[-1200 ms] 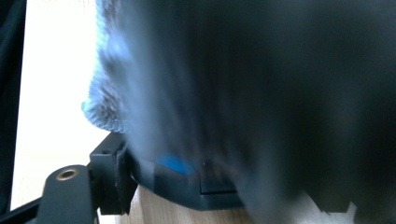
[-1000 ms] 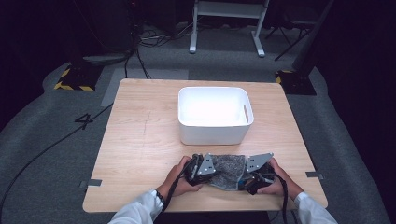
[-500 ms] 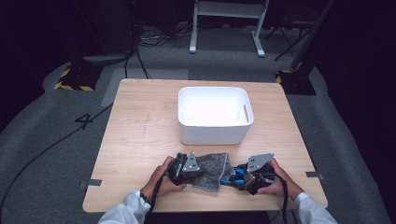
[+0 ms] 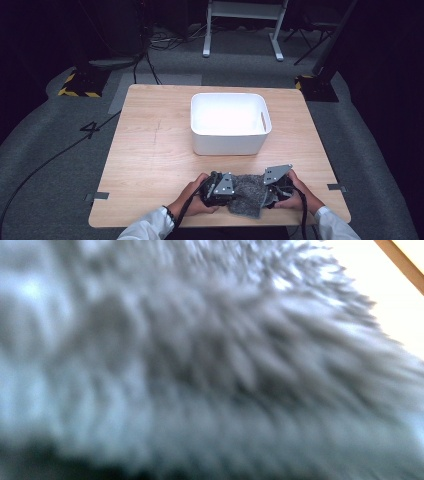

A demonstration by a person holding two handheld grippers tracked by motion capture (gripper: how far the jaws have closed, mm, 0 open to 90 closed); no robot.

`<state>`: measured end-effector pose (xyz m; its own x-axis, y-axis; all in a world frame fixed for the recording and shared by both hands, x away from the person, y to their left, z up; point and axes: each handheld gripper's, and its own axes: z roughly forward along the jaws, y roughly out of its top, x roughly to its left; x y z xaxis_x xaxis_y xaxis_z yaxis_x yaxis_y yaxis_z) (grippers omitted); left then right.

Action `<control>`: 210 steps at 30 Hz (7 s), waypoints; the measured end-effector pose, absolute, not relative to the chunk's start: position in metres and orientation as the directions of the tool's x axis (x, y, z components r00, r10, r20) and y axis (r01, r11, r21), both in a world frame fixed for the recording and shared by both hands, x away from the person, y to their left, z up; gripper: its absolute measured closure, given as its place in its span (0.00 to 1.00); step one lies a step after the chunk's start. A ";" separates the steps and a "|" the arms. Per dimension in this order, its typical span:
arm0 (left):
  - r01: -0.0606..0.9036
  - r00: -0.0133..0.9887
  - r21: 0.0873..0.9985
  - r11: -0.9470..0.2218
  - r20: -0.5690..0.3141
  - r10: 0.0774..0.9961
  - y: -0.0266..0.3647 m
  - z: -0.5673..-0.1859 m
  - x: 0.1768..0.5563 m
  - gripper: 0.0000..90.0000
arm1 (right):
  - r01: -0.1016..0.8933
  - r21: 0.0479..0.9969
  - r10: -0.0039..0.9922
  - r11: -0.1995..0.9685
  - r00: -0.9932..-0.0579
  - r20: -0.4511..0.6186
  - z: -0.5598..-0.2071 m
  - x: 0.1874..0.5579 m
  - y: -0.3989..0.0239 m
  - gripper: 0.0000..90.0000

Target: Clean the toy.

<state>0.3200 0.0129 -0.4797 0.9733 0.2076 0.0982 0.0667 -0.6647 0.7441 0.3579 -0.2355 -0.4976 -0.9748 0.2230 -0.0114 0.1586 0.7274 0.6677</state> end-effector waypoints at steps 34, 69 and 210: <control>0.161 0.967 0.628 -0.761 0.052 0.247 0.042 -0.489 0.306 0.84 | 0.185 0.671 0.249 0.718 -0.969 0.001 -0.498 0.358 -0.240 0.27; 0.283 0.857 0.645 -0.710 0.163 0.489 0.019 -0.479 0.372 0.82 | 0.085 0.658 0.111 0.748 -0.994 0.002 -0.496 0.349 -0.215 0.27; 0.286 0.925 0.561 -0.777 0.049 0.377 0.051 -0.480 0.375 0.84 | 0.115 0.638 0.158 0.761 -0.987 -0.010 -0.494 0.346 -0.237 0.27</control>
